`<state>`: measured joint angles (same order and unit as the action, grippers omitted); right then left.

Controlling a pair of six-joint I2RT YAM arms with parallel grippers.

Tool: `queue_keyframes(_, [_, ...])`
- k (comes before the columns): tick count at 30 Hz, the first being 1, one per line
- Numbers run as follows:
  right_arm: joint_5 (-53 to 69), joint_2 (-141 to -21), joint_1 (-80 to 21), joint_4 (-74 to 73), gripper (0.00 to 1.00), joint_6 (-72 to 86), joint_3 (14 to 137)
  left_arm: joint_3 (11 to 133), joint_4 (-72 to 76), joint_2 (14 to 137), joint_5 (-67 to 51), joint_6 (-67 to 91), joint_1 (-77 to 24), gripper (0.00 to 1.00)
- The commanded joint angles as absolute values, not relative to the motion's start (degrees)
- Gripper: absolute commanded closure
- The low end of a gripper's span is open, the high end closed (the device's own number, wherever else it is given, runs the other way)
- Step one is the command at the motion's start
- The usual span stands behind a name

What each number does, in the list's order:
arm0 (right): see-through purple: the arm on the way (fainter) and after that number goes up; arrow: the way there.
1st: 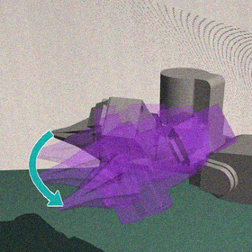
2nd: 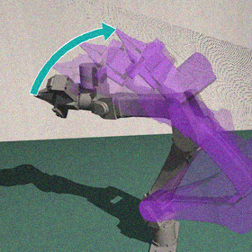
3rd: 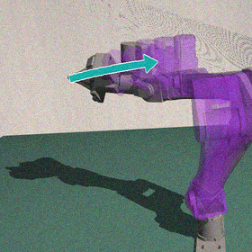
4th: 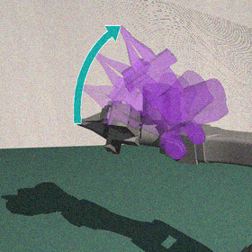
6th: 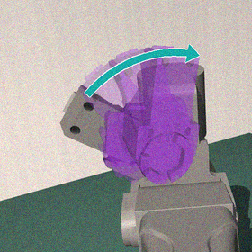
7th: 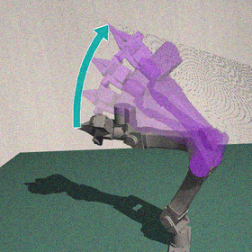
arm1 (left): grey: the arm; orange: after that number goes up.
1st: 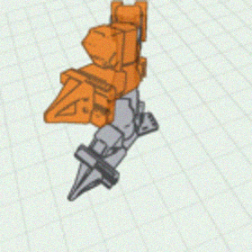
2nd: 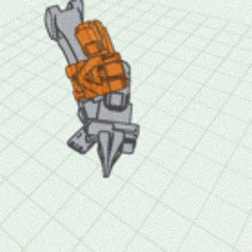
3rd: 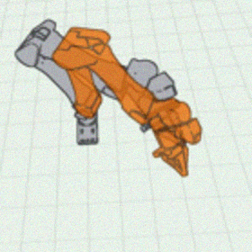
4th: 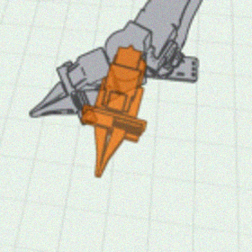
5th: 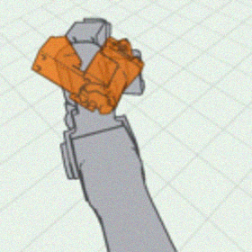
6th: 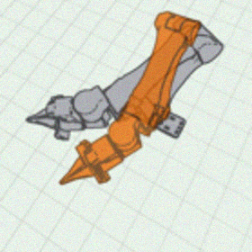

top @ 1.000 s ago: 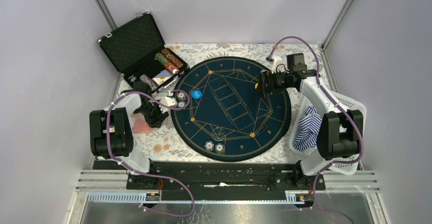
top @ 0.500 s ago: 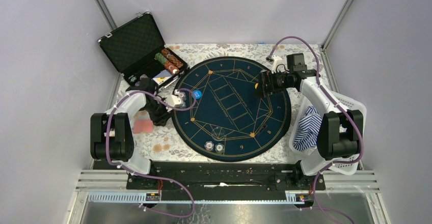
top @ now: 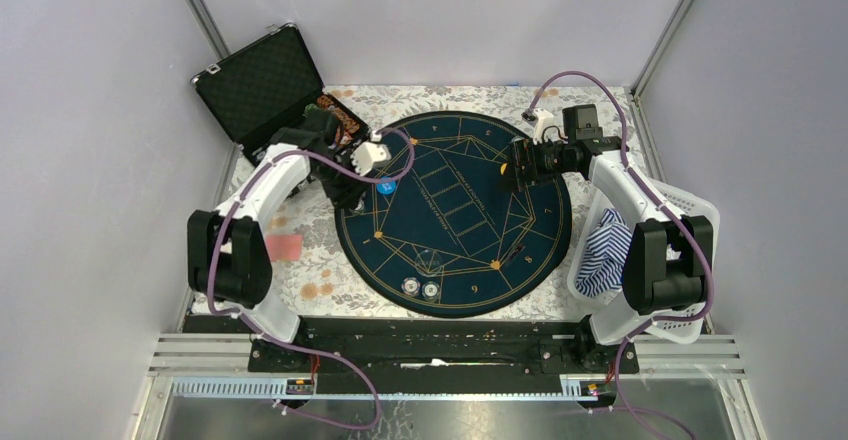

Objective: Distribute texas hold em gaming equipment

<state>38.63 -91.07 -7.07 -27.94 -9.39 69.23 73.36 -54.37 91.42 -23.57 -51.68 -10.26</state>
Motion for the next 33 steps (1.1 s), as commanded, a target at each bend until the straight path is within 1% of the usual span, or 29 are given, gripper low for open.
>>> queue_keyframes(1, [38.62, -90.14, -6.93, -27.39, 0.00, -9.78, 70.49, 81.90, -53.82, 95.83, -25.47, -42.15, -14.92, 0.95])
queue_keyframes(7, [37.32, -90.35, -6.93, -27.43, 0.00, -9.61, 70.49, 92.75, -52.36, 106.40, -23.66, -33.51, -22.68, 0.93])
queue_keyframes(12, [35.72, -90.22, -6.83, -27.42, 0.00, -9.50, 70.53, 97.86, -47.87, 114.12, -19.36, -28.55, -28.34, 0.91])
queue_keyframes(17, [33.15, -89.69, -6.16, -27.03, 0.00, -8.53, 70.57, 99.09, -44.08, 118.82, -16.36, -25.44, -32.63, 0.87])
queue_keyframes(23, [30.97, -89.80, -4.74, -26.27, 0.00, -7.13, 70.37, 99.35, -41.74, 122.03, -14.33, -24.28, -35.91, 0.80])
queue_keyframes(27, [31.48, -90.05, -4.18, -26.41, 0.00, -7.03, 70.41, 99.26, -41.33, 122.86, -13.73, -23.88, -36.45, 0.66])
queue_keyframes(30, [31.60, -90.03, -4.21, -26.28, 0.00, -7.07, 70.40, 99.07, -41.47, 122.43, -13.62, -23.65, -36.47, 0.48])
queue_keyframes(31, [31.66, -90.08, -4.22, -26.28, 0.00, -7.16, 70.40, 99.04, -41.79, 122.02, -13.79, -23.85, -36.47, 0.41])
queue_keyframes(32, [31.71, -90.13, -4.22, -26.35, 0.00, -7.15, 70.42, 99.19, -42.46, 121.44, -14.15, -24.09, -36.47, 0.31])
queue_keyframes(33, [31.77, -90.18, -4.22, -26.36, 0.00, -7.19, 70.48, 99.45, -43.39, 120.87, -14.72, -24.42, -36.47, 0.24])
